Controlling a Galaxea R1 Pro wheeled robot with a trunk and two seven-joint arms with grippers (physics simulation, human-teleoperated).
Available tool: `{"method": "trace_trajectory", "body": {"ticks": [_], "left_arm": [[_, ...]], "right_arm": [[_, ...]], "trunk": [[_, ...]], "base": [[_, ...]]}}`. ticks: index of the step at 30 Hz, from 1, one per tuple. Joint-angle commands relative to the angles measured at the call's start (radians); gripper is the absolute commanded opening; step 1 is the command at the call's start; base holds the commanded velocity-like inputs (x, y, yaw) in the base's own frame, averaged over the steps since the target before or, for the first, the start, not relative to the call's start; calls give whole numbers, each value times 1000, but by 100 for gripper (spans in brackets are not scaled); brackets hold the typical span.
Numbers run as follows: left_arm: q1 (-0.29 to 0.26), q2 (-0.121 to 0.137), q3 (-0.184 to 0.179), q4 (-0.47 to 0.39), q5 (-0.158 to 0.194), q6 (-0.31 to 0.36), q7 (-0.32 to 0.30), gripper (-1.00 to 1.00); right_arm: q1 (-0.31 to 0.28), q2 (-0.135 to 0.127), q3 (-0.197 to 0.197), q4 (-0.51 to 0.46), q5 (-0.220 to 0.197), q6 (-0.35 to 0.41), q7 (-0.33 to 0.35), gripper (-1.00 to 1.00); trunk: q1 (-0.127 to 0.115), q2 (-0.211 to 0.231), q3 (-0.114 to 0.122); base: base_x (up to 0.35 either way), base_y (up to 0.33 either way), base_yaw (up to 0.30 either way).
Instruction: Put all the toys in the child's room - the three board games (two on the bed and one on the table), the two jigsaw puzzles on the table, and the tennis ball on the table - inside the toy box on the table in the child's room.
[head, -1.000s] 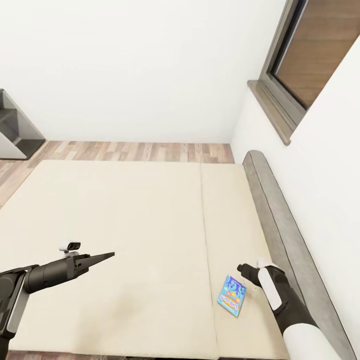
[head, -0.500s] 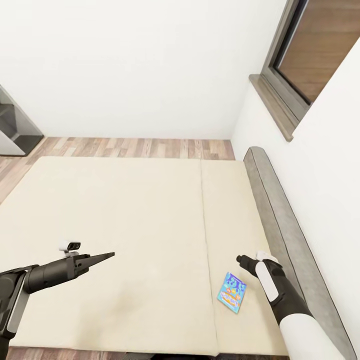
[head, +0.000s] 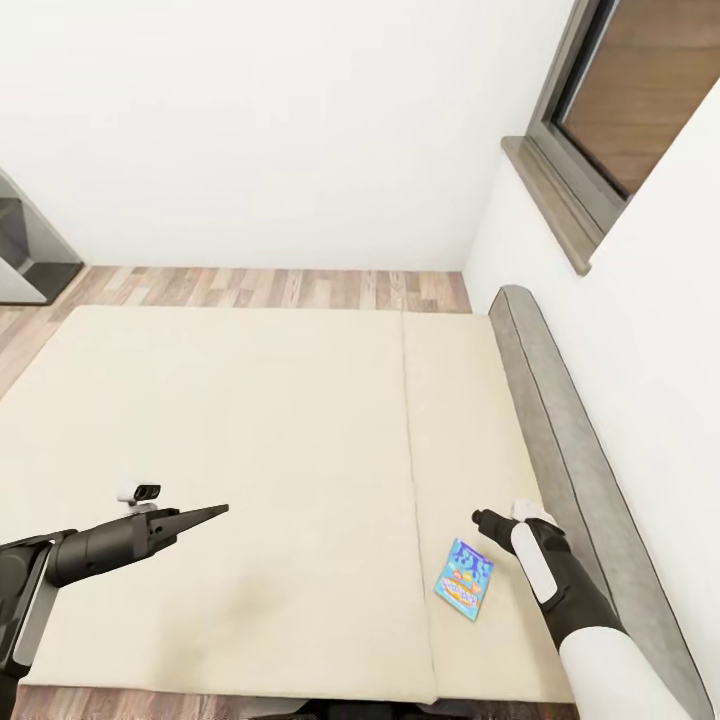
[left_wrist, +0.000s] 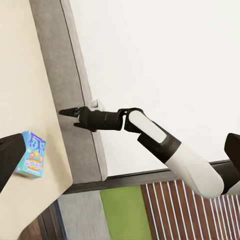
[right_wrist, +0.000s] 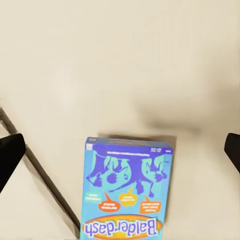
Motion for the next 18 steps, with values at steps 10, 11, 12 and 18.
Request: {"method": "trace_trajectory", "body": {"ticks": [10,11,12,18], "left_arm": [[0,3,3,-18,6,17,-4,100],[0,4,4,-19,10,18,-4,100],[0,7,6,-21,25,20,-4,100],[-8,8,-2,-25,86,24,-4,100]], "right_arm": [[0,-2,-1,-2,-7,7,102,100],[0,-2,-1,-2,-7,7,103,100],[-1,-3,-2,-2,-8,7,105,100],[-1,-2,-3,-2,-8,8,105,100]], "trunk": [[0,-2,-17],[0,-2,-19],[0,-2,-20],[0,-2,-30]], "base": [[0,0,0],[0,0,0],[0,0,0],[0,0,0]]}}
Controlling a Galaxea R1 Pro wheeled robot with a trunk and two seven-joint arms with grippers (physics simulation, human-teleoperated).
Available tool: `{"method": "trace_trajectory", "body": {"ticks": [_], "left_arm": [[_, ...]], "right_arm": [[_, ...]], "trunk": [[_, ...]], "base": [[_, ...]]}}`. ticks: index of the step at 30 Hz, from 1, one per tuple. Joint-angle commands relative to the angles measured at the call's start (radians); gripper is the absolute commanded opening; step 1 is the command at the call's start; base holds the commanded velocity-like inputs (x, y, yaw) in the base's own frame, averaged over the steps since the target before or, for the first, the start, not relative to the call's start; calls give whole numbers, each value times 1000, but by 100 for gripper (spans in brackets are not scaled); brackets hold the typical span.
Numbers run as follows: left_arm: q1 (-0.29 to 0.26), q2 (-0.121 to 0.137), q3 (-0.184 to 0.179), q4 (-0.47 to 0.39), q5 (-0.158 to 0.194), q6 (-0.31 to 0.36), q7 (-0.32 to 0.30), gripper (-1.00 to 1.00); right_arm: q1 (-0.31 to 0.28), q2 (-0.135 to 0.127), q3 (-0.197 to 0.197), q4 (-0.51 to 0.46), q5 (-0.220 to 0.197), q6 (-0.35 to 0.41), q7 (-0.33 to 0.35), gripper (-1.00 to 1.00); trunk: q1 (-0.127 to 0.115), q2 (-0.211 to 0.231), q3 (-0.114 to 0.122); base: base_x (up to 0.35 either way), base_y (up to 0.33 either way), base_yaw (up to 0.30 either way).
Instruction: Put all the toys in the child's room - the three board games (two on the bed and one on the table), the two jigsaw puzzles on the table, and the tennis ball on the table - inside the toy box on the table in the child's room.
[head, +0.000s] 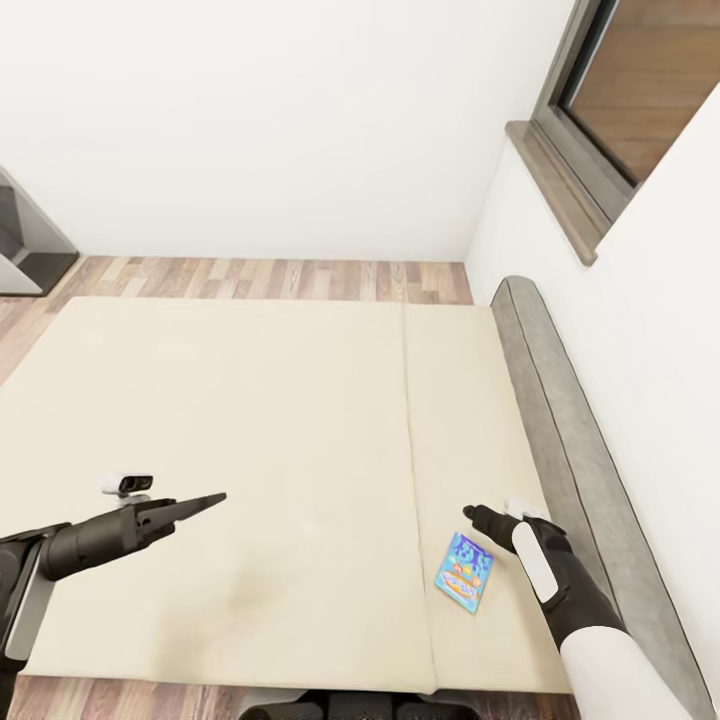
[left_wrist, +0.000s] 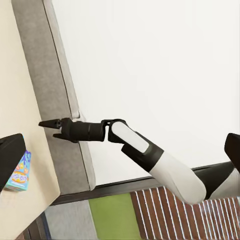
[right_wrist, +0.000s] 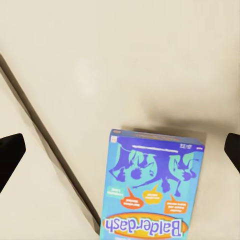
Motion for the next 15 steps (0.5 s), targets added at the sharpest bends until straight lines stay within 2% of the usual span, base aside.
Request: {"method": "trace_trajectory", "body": {"ticks": [1,9,15], "left_arm": [[-1,0,-1,0,2,11,-4,100],[-7,-12,-46,0,13,14,-4,100],[-7,-14,-59,0,16,10,-4,100]], "right_arm": [[0,0,0,-2,-10,4,-8,100],[0,-1,-1,-2,-10,10,-9,100],[0,-2,-5,-2,-10,18,-9,100]], "trunk": [[0,-2,-3],[0,-2,-16],[0,-2,-25]], "base": [[0,0,0],[0,0,0],[0,0,0]]}}
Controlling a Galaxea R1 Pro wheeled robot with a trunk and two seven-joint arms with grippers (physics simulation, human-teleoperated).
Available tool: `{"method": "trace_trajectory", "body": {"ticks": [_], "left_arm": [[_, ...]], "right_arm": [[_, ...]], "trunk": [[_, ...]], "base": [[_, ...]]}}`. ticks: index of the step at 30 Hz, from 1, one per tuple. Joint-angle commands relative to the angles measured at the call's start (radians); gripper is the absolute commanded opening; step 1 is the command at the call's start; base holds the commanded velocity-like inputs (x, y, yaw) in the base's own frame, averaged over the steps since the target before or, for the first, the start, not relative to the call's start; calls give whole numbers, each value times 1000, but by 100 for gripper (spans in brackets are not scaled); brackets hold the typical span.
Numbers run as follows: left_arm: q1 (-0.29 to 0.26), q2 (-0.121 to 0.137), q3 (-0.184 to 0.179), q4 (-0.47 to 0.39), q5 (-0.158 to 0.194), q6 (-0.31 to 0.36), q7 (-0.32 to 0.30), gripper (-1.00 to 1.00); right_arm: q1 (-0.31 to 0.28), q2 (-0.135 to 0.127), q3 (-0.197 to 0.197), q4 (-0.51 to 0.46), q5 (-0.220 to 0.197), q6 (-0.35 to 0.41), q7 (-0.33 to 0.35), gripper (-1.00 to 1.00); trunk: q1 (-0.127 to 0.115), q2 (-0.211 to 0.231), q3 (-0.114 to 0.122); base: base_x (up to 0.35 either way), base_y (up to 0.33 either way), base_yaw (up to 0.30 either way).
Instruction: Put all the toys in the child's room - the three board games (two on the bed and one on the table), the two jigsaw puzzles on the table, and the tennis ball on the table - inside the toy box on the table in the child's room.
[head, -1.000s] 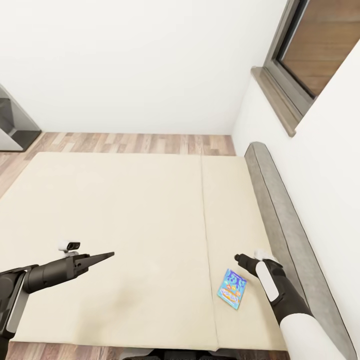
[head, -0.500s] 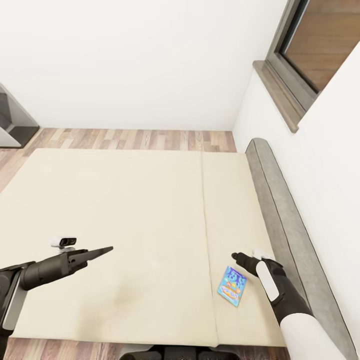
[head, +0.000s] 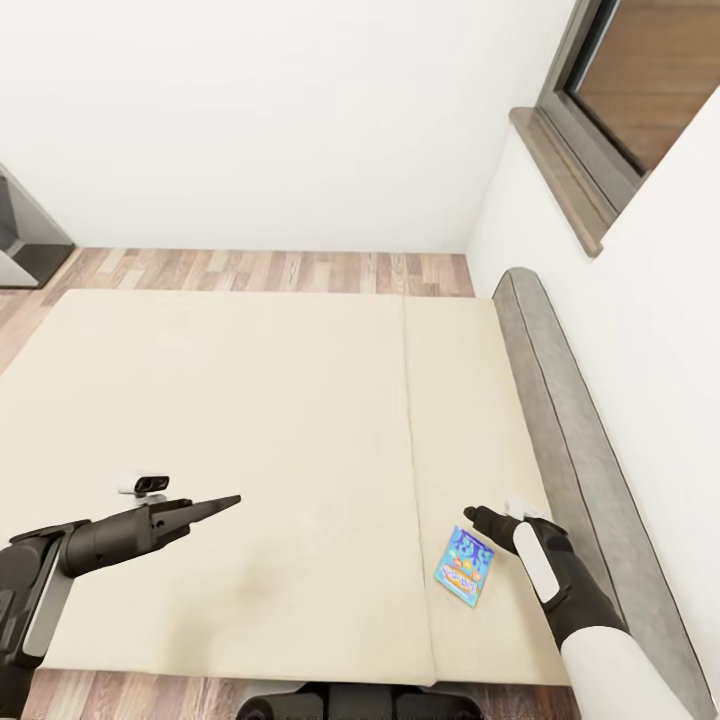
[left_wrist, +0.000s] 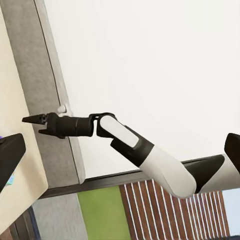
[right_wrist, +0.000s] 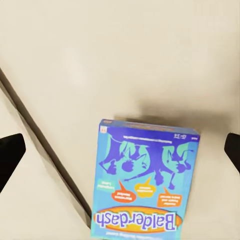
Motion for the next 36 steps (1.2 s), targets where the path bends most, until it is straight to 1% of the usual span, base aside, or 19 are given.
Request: {"method": "trace_trajectory", "body": {"ticks": [1,6,11,19,36], "left_arm": [[0,0,-1,0,0,10,-4,100],[0,1,-1,1,1,5,-4,100],[0,1,-1,0,3,2,-4,100],[1,1,-1,0,4,1,-4,100],[1,1,-5,0,4,1,-4,100]], "right_arm": [[0,-1,0,-2,-11,4,-8,100],[1,-24,-2,-2,-20,9,-5,100],[1,-32,-3,-2,-24,10,-3,100],[2,-35,-4,-3,-25,11,-2,100],[3,-33,-4,-4,-25,12,-2,100]], "trunk": [[0,-2,-3],[0,-2,-11],[0,-2,-19],[0,-2,-28],[0,-2,-29]], "base": [[0,0,0],[0,0,0],[0,0,0],[0,0,0],[0,0,0]]}}
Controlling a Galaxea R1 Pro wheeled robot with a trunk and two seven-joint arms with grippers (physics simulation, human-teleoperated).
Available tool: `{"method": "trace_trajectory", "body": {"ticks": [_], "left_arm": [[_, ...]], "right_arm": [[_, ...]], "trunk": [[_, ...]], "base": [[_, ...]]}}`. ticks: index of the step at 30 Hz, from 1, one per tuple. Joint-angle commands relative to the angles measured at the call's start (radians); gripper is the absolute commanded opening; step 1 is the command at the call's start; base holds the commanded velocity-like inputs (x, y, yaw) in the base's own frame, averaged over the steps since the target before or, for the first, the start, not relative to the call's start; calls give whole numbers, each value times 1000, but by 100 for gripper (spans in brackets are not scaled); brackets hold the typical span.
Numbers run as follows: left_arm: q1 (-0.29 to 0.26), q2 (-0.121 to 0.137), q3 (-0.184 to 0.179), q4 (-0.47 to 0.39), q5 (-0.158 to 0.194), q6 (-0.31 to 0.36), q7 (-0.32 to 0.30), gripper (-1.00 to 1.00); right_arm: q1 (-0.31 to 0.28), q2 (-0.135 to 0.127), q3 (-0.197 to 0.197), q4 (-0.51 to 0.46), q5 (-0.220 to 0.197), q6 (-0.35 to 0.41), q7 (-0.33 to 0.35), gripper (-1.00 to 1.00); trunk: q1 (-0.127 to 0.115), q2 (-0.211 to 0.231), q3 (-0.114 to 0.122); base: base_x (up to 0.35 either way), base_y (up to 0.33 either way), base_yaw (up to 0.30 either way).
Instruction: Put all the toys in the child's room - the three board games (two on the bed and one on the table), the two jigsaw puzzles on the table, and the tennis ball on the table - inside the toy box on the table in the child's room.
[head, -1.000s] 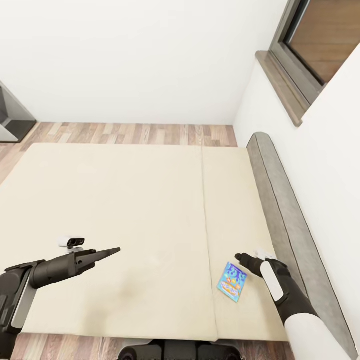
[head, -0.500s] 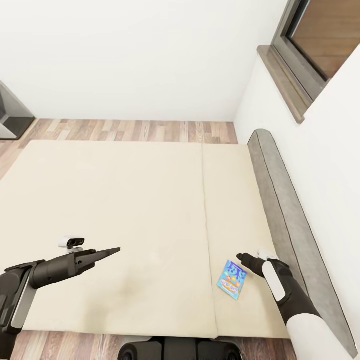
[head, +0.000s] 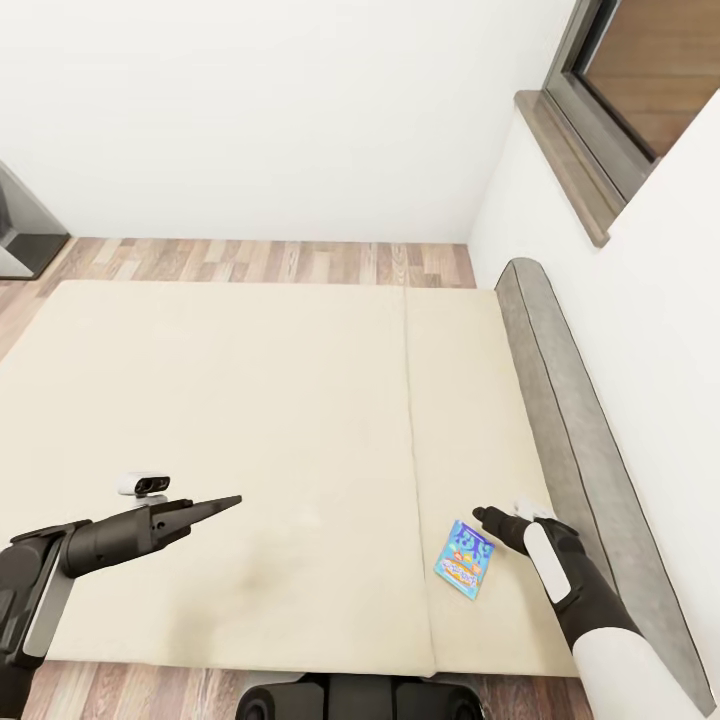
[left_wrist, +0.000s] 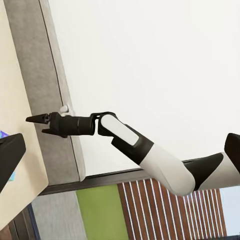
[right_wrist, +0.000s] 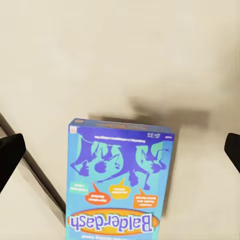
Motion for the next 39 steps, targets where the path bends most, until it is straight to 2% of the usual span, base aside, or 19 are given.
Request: {"method": "trace_trajectory", "body": {"ticks": [1,13,30,39], "left_arm": [[0,0,0,0,-1,11,-4,100],[0,3,6,0,-1,10,-4,100],[0,4,7,0,-1,9,-4,100],[0,6,8,0,0,9,-4,100]], "right_arm": [[0,0,0,-2,-11,5,-8,100],[0,5,9,-12,-10,29,-8,100],[1,2,9,-13,-10,31,-7,100],[-2,1,9,-10,-10,30,39,100]], "trunk": [[1,-2,-1],[1,-2,-3],[1,-2,-29],[1,-2,-44]], "base": [[0,0,0],[0,0,0],[0,0,0],[0,0,0]]}}
